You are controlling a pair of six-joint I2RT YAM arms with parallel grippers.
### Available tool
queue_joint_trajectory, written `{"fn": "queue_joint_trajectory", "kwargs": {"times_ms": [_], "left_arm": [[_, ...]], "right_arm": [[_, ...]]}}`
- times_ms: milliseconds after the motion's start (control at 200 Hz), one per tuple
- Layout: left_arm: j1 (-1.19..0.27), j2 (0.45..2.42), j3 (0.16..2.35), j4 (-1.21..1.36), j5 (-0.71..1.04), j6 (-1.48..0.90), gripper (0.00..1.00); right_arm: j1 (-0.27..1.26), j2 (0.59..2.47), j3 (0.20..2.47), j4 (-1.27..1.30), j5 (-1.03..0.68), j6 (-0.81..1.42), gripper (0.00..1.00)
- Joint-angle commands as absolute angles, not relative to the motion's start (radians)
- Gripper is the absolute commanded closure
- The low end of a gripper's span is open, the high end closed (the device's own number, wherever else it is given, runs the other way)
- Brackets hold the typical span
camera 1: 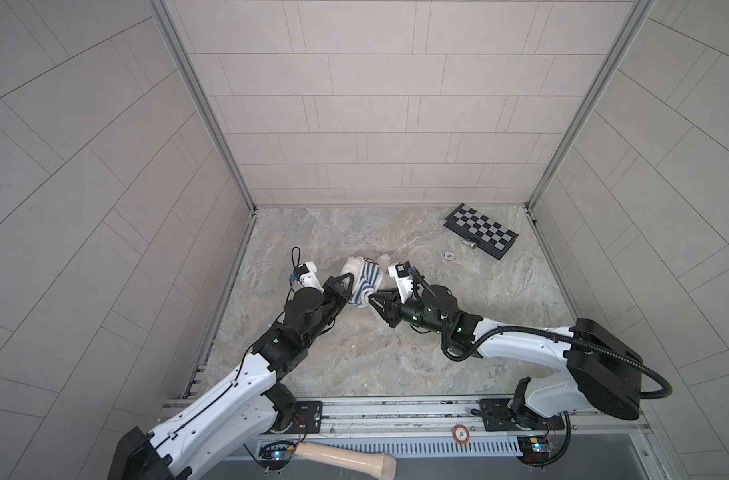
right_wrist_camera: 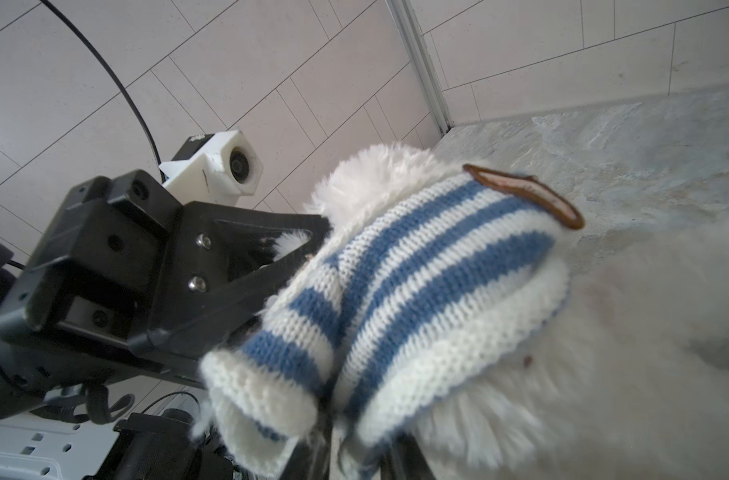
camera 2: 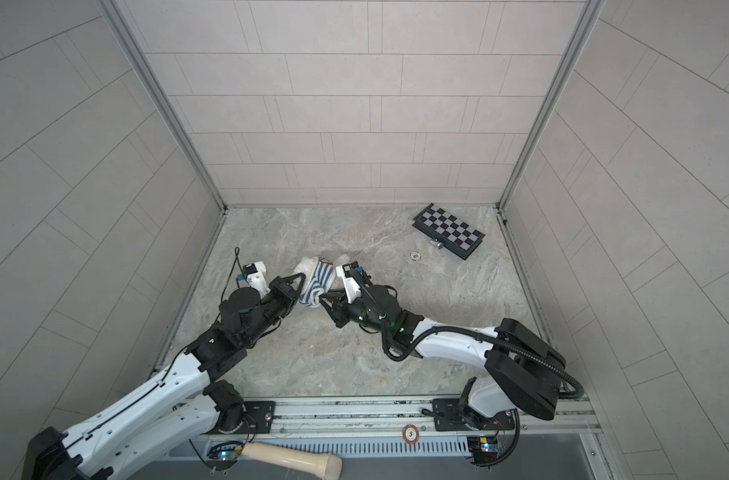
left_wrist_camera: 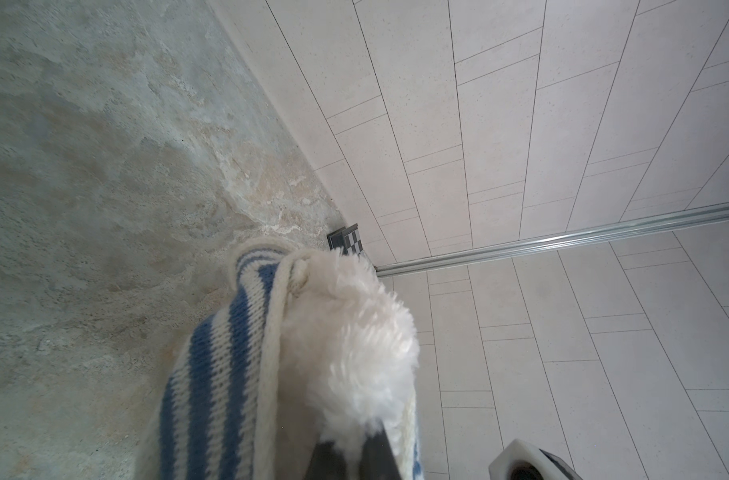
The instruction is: Dress the teddy bear
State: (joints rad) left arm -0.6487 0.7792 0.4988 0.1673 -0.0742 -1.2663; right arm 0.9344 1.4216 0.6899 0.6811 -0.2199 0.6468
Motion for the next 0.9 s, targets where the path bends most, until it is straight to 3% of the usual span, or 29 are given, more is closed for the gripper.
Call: {"fn": "queue_joint_trajectory", "kwargs": {"times_ms": [0,130,511,896], "left_arm": [[-0.657,0.773,0.498,0.234,-0.075,-1.276,1.00],[-0.657,0.769,0.494,0.240,-0.082,-1.276,1.00],[-0.585,0.727,0.497,0.249,0.007,-1.212,1.00],[-0.509,0.685,0.468,0.299,0.173,-1.098,1.00]], "right_arm": [[0.940,1.433,0.715,0.691,-0.224,0.645,0.87],[0.940,1.424,0.697,0.689,-0.217,0.646,1.00],[0.950,1.374,0.443,0.744,-0.075,0.704,1.00],[0.944,1.453,0.337,0.833,0.018,0.829,1.00]]}}
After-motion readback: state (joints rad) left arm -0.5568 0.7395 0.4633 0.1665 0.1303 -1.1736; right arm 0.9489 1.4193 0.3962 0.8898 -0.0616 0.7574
